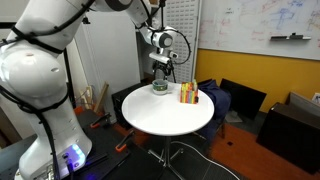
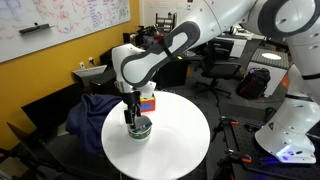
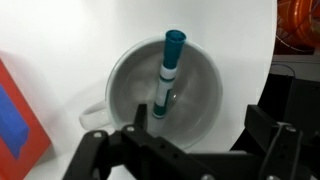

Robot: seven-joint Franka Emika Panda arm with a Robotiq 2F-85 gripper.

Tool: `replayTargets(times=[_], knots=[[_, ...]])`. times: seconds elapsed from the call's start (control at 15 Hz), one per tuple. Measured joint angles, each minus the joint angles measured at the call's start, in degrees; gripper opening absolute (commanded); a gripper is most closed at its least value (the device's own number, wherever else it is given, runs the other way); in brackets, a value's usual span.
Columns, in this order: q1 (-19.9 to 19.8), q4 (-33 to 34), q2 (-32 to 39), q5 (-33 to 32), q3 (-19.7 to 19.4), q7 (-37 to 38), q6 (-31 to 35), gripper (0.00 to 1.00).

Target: Remove the marker from the mug cup and place it on the table

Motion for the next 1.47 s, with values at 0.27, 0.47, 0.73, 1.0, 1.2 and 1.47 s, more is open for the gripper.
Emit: replayTargets(times=[0.27,0.47,0.73,1.0,1.2,1.47], knots=[[-0.03,0.0,0.62,0.0,-0.13,1.52,0.0,0.92],[-0.02,0.0,0.94,0.0,-0.28,2.23,0.0,0.91],[-0.02,-0.01,1.17,0.0,-0.67,3.58,-0.02,0.86],[-0.01,0.0,1.49,-0.01,-1.11,4.45,-0.3,0.85],[-0.01,0.07,1.9,-0.06,-1.37,4.85,-1.15,0.84],[-0.01,0.4,2.38,-0.22,-1.42,5.9,-2.58,0.81]])
